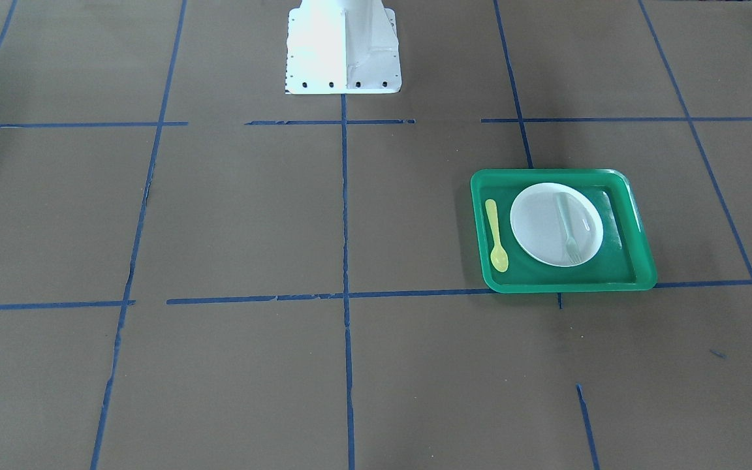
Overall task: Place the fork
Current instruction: 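Move the left gripper over the white fork on the plate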
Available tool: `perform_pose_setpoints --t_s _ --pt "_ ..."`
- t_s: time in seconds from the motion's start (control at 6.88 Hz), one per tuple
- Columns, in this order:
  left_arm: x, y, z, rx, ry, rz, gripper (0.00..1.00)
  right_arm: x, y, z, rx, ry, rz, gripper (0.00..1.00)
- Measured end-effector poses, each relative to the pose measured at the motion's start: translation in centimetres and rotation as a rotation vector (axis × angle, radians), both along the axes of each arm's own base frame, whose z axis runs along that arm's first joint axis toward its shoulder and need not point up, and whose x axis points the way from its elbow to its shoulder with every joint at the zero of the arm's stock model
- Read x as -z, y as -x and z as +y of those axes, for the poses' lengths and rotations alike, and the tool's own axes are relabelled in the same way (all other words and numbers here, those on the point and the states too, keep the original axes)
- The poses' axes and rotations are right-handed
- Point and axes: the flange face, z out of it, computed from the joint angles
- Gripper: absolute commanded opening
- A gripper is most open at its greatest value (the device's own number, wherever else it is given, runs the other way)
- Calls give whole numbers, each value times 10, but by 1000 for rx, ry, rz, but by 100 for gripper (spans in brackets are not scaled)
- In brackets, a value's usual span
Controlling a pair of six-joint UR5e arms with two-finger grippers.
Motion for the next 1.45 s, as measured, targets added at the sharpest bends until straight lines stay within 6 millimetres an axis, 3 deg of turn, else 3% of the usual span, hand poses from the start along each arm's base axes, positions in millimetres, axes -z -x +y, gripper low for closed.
perform_pose_setpoints --t_s 0.29,0.58,0.73,0.87,1.45 --pt "7 0 -3 0 -17 4 100 0 0 0 1 0 0 100" --pt "38 -8 -19 -12 -136 33 100 0 0 0 0 -1 0 100" --pt "55 -24 -27 -13 -191 48 100 0 0 0 0 0 1 100" --pt "73 -53 -34 10 -199 69 100 0 0 0 0 0 1 100" --pt "133 -238 -44 159 -145 125 99 0 0 0 0 0 0 100"
